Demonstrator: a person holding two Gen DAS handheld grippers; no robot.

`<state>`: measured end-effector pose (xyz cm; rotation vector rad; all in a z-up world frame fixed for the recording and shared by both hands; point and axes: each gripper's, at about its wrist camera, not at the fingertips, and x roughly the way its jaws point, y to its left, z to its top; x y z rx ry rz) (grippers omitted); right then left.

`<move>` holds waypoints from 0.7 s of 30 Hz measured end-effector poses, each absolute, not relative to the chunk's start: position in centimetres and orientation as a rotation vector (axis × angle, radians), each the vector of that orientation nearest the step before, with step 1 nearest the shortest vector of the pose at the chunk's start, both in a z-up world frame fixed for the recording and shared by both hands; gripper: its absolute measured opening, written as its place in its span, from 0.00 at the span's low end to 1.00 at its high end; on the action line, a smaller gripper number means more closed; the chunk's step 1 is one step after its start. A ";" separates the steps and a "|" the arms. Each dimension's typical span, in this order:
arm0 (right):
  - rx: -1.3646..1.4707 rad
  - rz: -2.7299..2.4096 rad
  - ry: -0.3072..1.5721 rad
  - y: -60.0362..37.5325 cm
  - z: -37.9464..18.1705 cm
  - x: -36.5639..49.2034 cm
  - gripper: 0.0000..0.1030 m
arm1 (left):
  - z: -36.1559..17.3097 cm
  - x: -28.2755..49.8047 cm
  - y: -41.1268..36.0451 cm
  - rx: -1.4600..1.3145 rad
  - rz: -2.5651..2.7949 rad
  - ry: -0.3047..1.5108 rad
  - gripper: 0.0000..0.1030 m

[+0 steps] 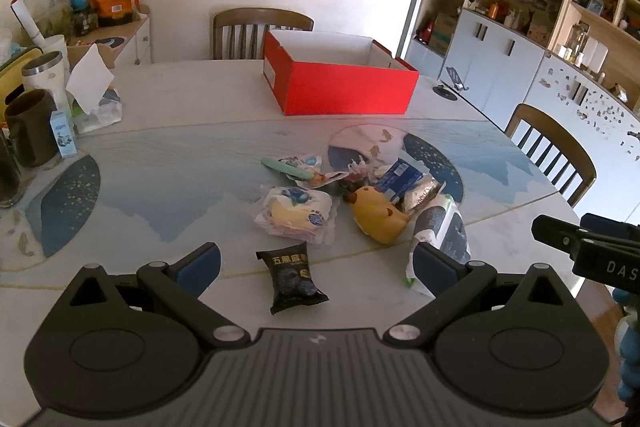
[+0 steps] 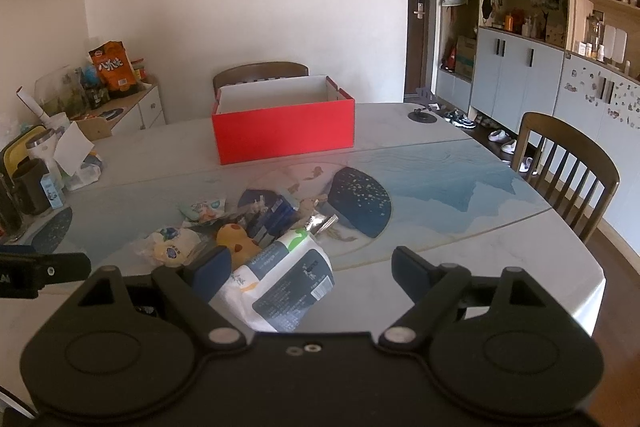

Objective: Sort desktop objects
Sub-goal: 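Move both grippers toward the pile of items on the table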

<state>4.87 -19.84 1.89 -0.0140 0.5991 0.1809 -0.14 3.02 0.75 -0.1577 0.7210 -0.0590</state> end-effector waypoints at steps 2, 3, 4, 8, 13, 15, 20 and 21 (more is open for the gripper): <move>-0.012 0.176 0.600 -19.7 1.9 5.0 0.84 | 0.7 -0.2 3.2 -0.156 -0.054 0.718 1.00; -0.011 0.175 0.601 -19.6 1.9 5.0 0.84 | 0.7 -0.2 3.3 -0.159 -0.054 0.717 1.00; -0.011 0.170 0.602 -19.6 1.9 5.1 0.84 | 0.7 -0.2 3.4 -0.161 -0.052 0.719 1.00; -0.002 0.156 0.609 -19.4 1.7 5.5 0.85 | 0.6 0.0 3.8 -0.155 -0.039 0.720 1.00; 0.014 0.145 0.618 -19.3 1.3 6.4 0.85 | 0.0 0.4 4.1 -0.149 -0.022 0.736 1.00; 0.016 0.143 0.625 -19.3 1.0 6.7 0.84 | -0.3 0.8 4.2 -0.140 -0.019 0.744 1.00; 0.015 0.156 0.646 -19.0 0.4 8.0 0.84 | -1.2 1.7 4.1 -0.126 -0.017 0.762 1.00; 0.013 0.164 0.653 -18.9 0.2 8.3 0.84 | -1.5 1.9 4.1 -0.123 -0.018 0.767 1.00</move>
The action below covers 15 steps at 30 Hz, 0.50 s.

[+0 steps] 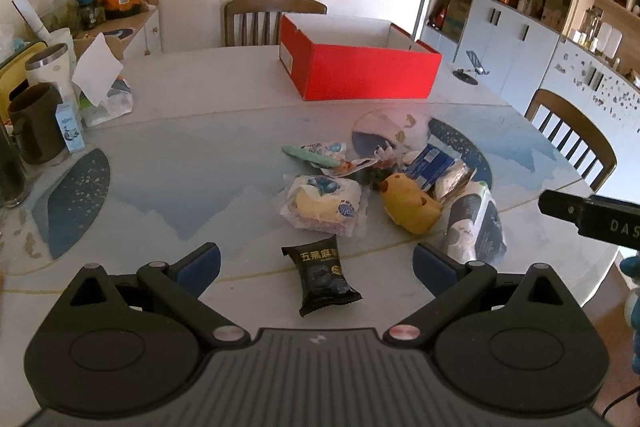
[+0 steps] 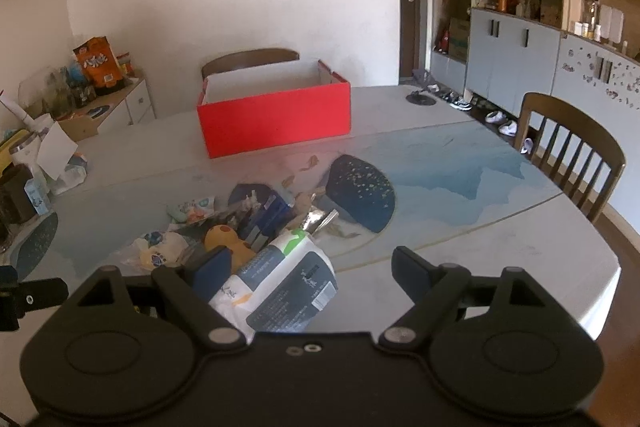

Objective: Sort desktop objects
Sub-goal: 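Move both grippers toward the pile of items on the table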

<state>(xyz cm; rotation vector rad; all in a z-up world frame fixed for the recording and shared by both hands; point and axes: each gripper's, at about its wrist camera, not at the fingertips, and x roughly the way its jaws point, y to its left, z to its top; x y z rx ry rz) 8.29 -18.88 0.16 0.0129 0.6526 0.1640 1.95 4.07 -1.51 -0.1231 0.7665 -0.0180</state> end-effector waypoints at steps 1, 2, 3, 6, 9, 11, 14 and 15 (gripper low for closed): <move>0.008 0.175 0.658 -18.7 0.0 8.6 0.84 | -1.9 2.2 4.0 -0.120 -0.017 0.775 1.00; -0.001 0.189 0.664 -18.5 -0.2 9.0 0.84 | -2.1 2.5 4.0 -0.117 -0.013 0.781 1.00; -0.010 0.205 0.676 -18.2 -0.5 9.3 0.85 | -2.4 2.7 3.9 -0.113 -0.009 0.788 1.00; -0.035 0.263 0.720 -17.5 -1.4 10.4 0.86 | -3.2 3.6 3.9 -0.116 0.012 0.813 1.00; -0.056 0.288 0.743 -17.2 -2.0 11.4 0.86 | -3.8 4.3 3.7 -0.120 0.027 0.833 0.99; -0.057 0.287 0.755 -17.3 -2.3 12.3 0.86 | -4.1 4.8 3.5 -0.121 0.034 0.846 0.99; -0.054 0.294 0.782 -17.4 -2.7 13.7 0.86 | -4.8 5.4 3.3 -0.119 0.047 0.869 0.99; -0.054 0.303 0.793 -17.3 -2.9 14.0 0.86 | -5.0 5.6 3.2 -0.120 0.053 0.876 0.99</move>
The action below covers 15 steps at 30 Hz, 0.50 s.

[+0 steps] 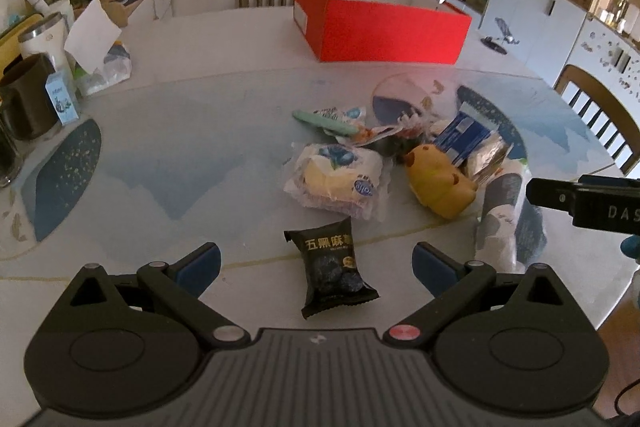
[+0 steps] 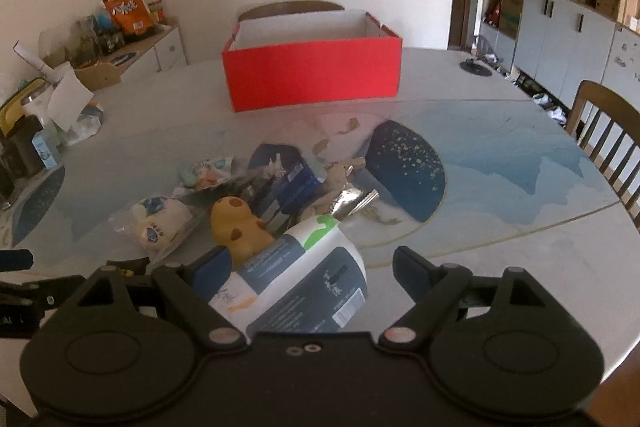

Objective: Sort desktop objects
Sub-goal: 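Move both grippers toward the pile of items on the table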

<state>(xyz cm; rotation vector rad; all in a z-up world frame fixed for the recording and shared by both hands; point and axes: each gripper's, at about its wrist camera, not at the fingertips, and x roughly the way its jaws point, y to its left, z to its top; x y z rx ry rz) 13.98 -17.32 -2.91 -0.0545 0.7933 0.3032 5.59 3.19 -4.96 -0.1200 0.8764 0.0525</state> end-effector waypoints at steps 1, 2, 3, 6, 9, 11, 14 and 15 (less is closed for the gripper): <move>-0.053 0.313 0.810 -17.2 -3.0 14.3 0.86 | -5.1 5.7 3.2 -0.124 0.056 0.883 0.99; -0.051 0.318 0.825 -17.0 -3.1 14.5 0.86 | -5.2 5.8 3.2 -0.125 0.061 0.886 0.99; -0.049 0.324 0.839 -16.8 -3.1 14.8 0.86 | -5.3 5.9 3.1 -0.125 0.066 0.888 0.99; -0.086 0.329 0.852 -15.6 -3.2 15.4 0.86 | -5.5 6.1 3.0 -0.120 0.077 0.898 0.99; -0.130 0.314 0.874 -14.7 -3.9 15.9 0.86 | -6.0 6.5 2.8 -0.111 0.079 0.913 0.99; -0.164 0.300 0.890 -14.3 -4.5 15.9 0.86 | -6.5 6.6 2.7 -0.103 0.079 0.919 0.99; -0.216 0.273 0.924 -14.2 -5.7 16.1 0.86 | -7.3 6.9 2.3 -0.082 0.078 0.928 0.99; -0.237 0.261 0.930 -14.2 -6.2 16.1 0.86 | -7.5 6.9 2.2 -0.075 0.077 0.925 0.99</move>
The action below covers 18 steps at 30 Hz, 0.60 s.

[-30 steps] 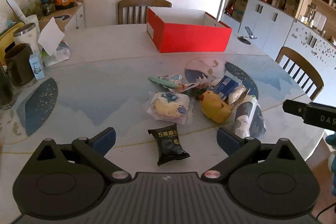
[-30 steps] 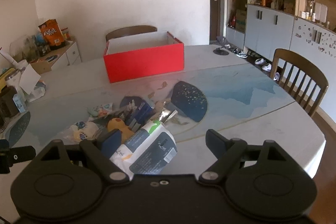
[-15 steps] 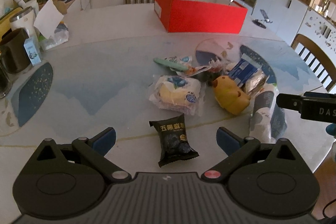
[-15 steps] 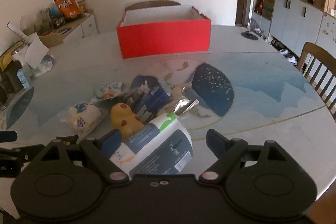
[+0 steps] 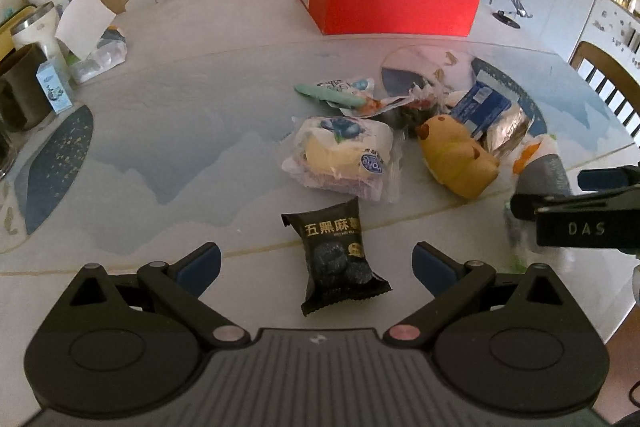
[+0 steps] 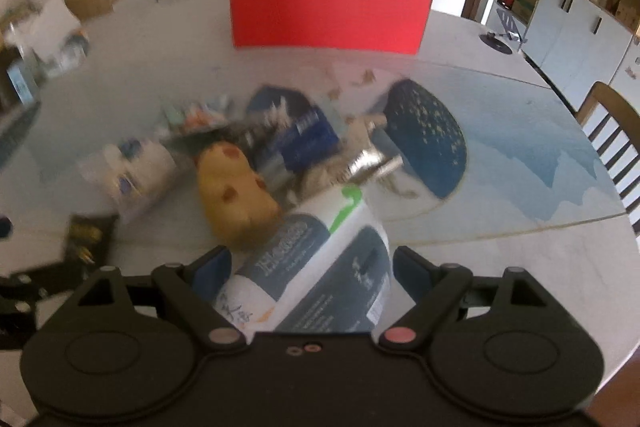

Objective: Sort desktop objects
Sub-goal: 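Move both grippers toward the pile of items on the table, then grasp the black snack bag with the left gripper while the right grasps the white wipes pack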

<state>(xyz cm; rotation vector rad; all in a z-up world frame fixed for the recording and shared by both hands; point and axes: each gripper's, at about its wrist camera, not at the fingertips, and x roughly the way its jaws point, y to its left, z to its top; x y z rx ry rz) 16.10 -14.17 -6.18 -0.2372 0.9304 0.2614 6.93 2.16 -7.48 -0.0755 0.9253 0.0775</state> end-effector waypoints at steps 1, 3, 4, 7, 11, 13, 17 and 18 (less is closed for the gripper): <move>-0.256 0.245 0.938 -14.3 -6.6 16.2 0.85 | -7.6 7.0 2.0 -0.068 0.074 0.920 0.99; -0.270 0.219 0.959 -14.7 -7.4 16.4 0.84 | -7.8 7.2 1.7 -0.053 0.073 0.912 0.97; -0.270 0.209 0.969 -14.9 -7.7 16.6 0.84 | -8.0 7.3 1.6 -0.048 0.069 0.911 0.95; -0.251 0.186 0.985 -15.9 -8.3 16.9 0.84 | -8.5 7.8 1.4 -0.042 0.066 0.926 0.90; -0.243 0.173 0.973 -16.6 -8.4 17.2 0.83 | -8.9 8.0 1.4 -0.053 0.068 0.928 0.88; -0.249 0.176 0.960 -16.8 -8.3 17.2 0.83 | -9.1 8.1 1.5 -0.064 0.072 0.931 0.81; -0.252 0.189 0.954 -16.9 -8.2 17.3 0.82 | -9.6 8.5 1.8 -0.083 0.087 0.952 0.67; -0.253 0.195 0.948 -16.9 -8.2 17.3 0.82 | -9.7 8.5 1.8 -0.087 0.092 0.957 0.65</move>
